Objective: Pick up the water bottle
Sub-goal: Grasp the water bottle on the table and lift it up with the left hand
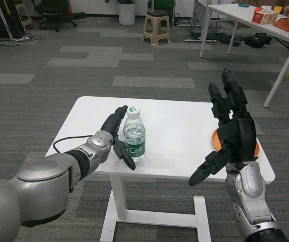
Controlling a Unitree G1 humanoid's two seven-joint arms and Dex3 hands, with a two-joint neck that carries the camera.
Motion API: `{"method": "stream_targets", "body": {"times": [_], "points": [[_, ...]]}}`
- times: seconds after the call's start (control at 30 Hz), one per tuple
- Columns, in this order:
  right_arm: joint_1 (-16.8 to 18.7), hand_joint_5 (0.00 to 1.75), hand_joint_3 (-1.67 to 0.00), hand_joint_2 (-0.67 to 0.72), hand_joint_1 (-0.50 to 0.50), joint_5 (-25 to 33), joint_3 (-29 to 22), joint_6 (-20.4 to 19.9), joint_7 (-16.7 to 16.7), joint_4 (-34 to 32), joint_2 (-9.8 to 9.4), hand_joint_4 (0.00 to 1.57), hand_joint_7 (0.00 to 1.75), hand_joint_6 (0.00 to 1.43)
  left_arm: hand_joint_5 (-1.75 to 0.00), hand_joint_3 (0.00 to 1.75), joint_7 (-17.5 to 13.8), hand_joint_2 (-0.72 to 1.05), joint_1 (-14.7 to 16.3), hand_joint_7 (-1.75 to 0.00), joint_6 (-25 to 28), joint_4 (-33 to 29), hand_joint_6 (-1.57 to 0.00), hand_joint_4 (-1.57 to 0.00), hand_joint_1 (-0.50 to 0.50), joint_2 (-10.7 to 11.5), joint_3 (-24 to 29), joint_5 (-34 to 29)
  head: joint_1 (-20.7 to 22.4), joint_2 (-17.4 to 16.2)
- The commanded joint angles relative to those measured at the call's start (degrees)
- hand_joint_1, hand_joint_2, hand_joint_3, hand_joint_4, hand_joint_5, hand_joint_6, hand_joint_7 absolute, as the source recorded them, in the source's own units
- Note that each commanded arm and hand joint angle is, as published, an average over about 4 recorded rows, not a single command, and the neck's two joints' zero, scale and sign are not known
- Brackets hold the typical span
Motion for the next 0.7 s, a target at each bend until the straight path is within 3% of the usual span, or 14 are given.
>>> {"method": "stream_targets", "body": {"times": [0.03, 0.33, 0.7], "points": [[0.2, 0.0, 0.0, 0.72, -0.17, 0.1, 0.1, -0.4, -0.3, 0.2, -0.43, 0.11, 0.0, 0.0, 0.0, 0.09, -0.3, -0.72, -1.5, -0.14, 0.5, 0.0, 0.0, 0.0, -0.46, 0.5, -0.1, 0.1, -0.1, 0.1], [0.1, 0.0, 0.0, 0.72, -0.17, 0.1, 0.2, -0.4, -0.3, 0.2, -0.34, 0.11, 0.0, 0.0, 0.0, 0.09, -0.3, -0.72, -3.0, -0.28, 0.8, 0.1, 0.0, 0.0, -0.47, 0.5, -0.1, -0.1, -0.3, 0.3], [0.2, 0.0, 0.0, 0.72, -0.17, 0.1, 0.2, -0.4, -0.3, 0.2, -0.34, 0.11, 0.0, 0.0, 0.0, 0.09, -0.3, -0.72, -3.4, -0.28, 1.9, -0.2, -0.09, 0.0, -0.46, 0.4, -0.6, -0.1, -0.4, 0.1]]}}
